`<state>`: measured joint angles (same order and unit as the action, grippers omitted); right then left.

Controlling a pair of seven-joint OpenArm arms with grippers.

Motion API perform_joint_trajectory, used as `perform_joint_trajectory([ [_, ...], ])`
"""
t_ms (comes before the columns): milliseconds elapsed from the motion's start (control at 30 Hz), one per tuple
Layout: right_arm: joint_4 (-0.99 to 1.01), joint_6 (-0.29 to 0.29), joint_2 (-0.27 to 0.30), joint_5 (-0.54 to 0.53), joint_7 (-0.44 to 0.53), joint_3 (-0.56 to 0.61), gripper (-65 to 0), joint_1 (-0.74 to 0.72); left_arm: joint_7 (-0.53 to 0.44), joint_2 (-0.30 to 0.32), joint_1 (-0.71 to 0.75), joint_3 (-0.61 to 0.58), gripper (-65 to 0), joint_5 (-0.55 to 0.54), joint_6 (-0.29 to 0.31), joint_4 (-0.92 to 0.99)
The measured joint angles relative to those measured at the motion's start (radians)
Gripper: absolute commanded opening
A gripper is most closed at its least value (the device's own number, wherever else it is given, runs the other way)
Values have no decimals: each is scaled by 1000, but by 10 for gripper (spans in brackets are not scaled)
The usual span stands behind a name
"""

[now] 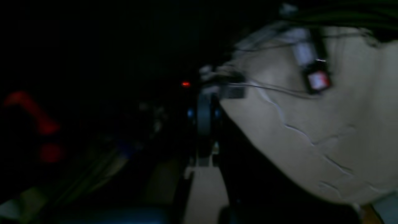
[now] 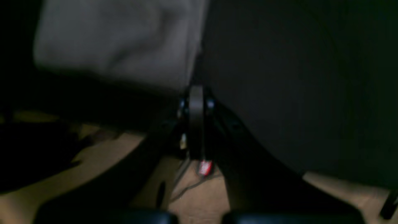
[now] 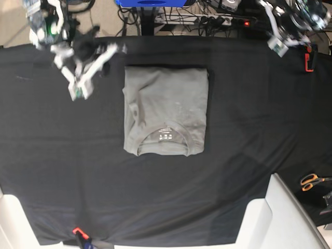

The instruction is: Fold the T-shirt properly

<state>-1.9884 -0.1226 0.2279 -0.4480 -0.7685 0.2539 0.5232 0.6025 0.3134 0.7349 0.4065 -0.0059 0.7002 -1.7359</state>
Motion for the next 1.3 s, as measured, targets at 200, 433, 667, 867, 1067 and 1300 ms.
perform_joint_trajectory([
  [200,10,-12,6,9,-33,-55,-647,205,-1,-30,83,-51,-650,5,-3,36],
  [433,295,0,-6,5,1,-44,-647,185,-78,-33,19,-203,-650,7,-22,302],
  [667,849,235,-5,13,145,-45,-648,-34,-346,-44,-153,-441,-650,0,-195,771],
  [867,1614,388,-40,46,465,30,-644,-318,-661,-87,-471,-613,-650,-6,-278,1443],
  [1067,1981,338,-99,206,1168,272,-642,-388,-949,-133,-617,-658,-650,-5,-274,1722],
  [1300,1967,77,-105,102,1088,177,-642,-433,-962,-151,-681,-657,-650,-14,-278,1685],
])
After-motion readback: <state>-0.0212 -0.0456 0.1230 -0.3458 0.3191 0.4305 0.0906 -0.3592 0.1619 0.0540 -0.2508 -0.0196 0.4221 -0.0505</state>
